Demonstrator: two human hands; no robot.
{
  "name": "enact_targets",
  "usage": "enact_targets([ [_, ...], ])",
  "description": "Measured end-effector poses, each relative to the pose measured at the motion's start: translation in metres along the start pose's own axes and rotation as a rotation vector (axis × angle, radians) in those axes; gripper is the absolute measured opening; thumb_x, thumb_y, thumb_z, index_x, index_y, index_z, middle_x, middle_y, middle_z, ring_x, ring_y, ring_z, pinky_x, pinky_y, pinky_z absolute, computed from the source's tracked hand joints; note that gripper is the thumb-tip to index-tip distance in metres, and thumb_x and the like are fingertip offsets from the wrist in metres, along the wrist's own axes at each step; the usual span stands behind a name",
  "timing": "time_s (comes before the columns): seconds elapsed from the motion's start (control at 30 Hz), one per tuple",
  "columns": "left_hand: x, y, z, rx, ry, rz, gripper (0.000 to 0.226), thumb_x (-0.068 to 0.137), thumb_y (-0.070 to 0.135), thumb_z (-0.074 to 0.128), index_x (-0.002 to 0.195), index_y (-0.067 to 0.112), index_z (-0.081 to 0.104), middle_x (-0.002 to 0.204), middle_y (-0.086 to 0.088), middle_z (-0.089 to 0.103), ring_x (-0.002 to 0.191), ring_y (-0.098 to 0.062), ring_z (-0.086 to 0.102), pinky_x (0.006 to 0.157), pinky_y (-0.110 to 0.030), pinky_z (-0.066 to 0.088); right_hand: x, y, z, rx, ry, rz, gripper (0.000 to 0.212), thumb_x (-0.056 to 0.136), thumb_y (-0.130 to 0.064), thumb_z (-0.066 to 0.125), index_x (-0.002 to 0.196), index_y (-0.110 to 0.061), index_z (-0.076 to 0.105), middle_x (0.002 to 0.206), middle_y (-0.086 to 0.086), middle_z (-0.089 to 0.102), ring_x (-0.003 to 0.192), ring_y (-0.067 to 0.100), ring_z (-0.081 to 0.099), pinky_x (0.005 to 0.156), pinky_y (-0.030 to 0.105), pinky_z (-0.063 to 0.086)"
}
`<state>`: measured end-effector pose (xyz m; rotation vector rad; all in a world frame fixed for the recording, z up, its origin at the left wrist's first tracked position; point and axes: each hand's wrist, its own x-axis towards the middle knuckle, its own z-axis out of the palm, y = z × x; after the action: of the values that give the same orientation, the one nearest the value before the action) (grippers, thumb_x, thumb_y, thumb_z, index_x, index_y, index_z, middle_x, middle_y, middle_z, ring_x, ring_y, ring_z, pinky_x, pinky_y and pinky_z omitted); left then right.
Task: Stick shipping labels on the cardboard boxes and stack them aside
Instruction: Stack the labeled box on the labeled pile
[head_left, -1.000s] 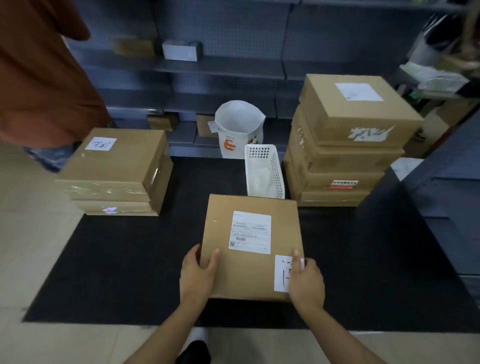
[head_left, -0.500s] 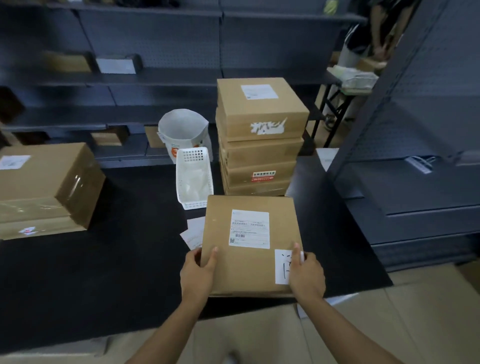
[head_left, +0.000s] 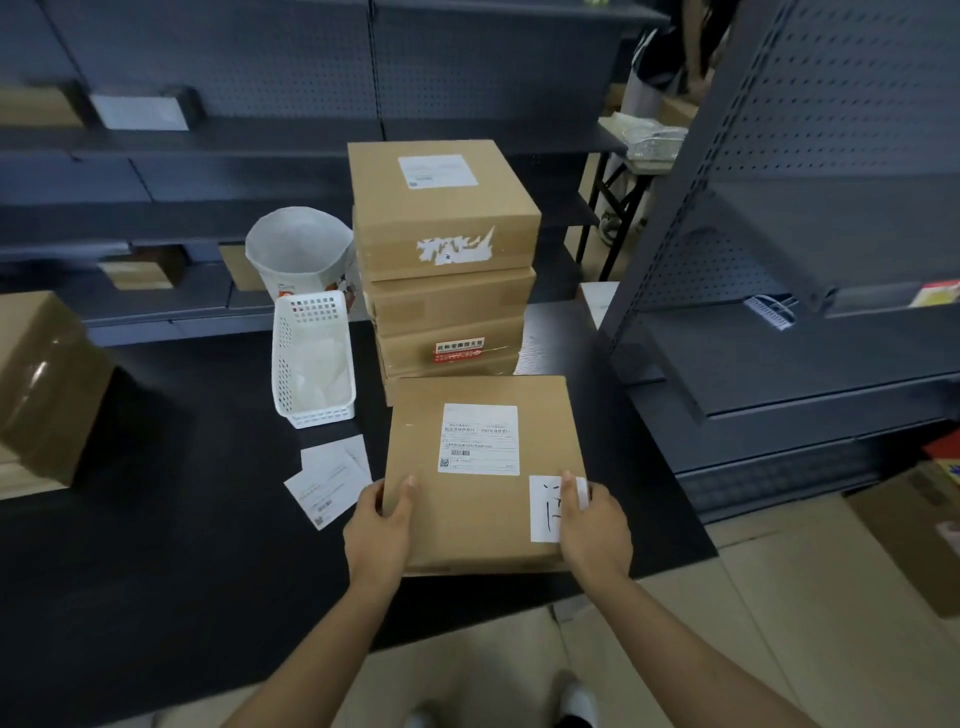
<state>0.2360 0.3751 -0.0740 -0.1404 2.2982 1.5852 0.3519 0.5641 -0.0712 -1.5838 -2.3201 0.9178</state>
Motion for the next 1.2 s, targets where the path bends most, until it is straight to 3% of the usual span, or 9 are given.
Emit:
enact_targets([
  [0.2,-0.015,0.023,0.075,0.043,0.057,0.000,0.048,0.090,0.045,0.059,0.127,0.015,0.053,0.111,0.000,0.060,0.094,-0.014,0.053,0.080,-0.027,0.040,0.063,0.042,-0.030,-0.005,-0.029,-0.018,0.060,0.093,-0.063,0.027,0.110,-0.015,0.059,0.101,0.005,0.061,0.090,0.023,0.059,0.079,0.039,0.050],
  [0.43,-0.044,0.051,0.185,0.056,0.081,-0.022,0.049,0.089,0.046,0.059,0.126,0.015,0.054,0.105,0.004,0.059,0.092,-0.011,0.055,0.076,-0.026,0.041,0.150,0.098,-0.091,0.017,-0.077,-0.018,0.056,0.095,-0.059,0.033,0.111,-0.012,0.059,0.107,0.011,0.063,0.094,0.029,0.058,0.070,0.033,0.040],
  [0.63,-0.037,0.066,0.233,0.052,0.050,-0.017,0.046,0.090,0.047,0.057,0.125,0.018,0.052,0.110,0.005,0.059,0.096,-0.011,0.057,0.076,-0.024,0.043,0.202,0.115,-0.104,0.012,-0.085,-0.007,0.057,0.095,-0.059,0.032,0.101,-0.009,0.058,0.097,0.011,0.063,0.083,0.026,0.059,0.069,0.036,0.047],
  [0.83,0.019,0.070,0.251,0.051,-0.047,-0.035,0.055,0.086,0.056,0.054,0.130,0.022,0.052,0.124,0.003,0.056,0.106,-0.012,0.058,0.092,-0.036,0.051,0.247,0.089,-0.092,-0.022,-0.084,0.013,0.061,0.094,-0.061,0.030,0.104,-0.009,0.060,0.097,0.014,0.065,0.085,0.028,0.060,0.067,0.034,0.044],
  [1.07,0.084,0.108,0.277,-0.017,-0.149,0.020,0.060,0.092,0.043,0.056,0.144,0.021,0.037,0.139,0.003,0.045,0.122,-0.017,0.049,0.103,-0.041,0.044,0.315,0.048,-0.082,0.041,-0.059,0.034,0.064,0.094,-0.061,0.033,0.109,-0.005,0.060,0.110,0.019,0.064,0.100,0.037,0.060,0.080,0.039,0.047],
  [1.2,0.115,0.119,0.293,-0.034,-0.176,0.048,0.075,0.084,0.055,0.058,0.147,0.026,0.029,0.144,0.003,0.042,0.128,-0.017,0.045,0.106,-0.048,0.041,0.355,0.026,-0.071,0.095,-0.099,0.004,0.062,0.094,-0.062,0.032,0.107,-0.008,0.061,0.107,0.016,0.065,0.096,0.033,0.061,0.079,0.038,0.049],
])
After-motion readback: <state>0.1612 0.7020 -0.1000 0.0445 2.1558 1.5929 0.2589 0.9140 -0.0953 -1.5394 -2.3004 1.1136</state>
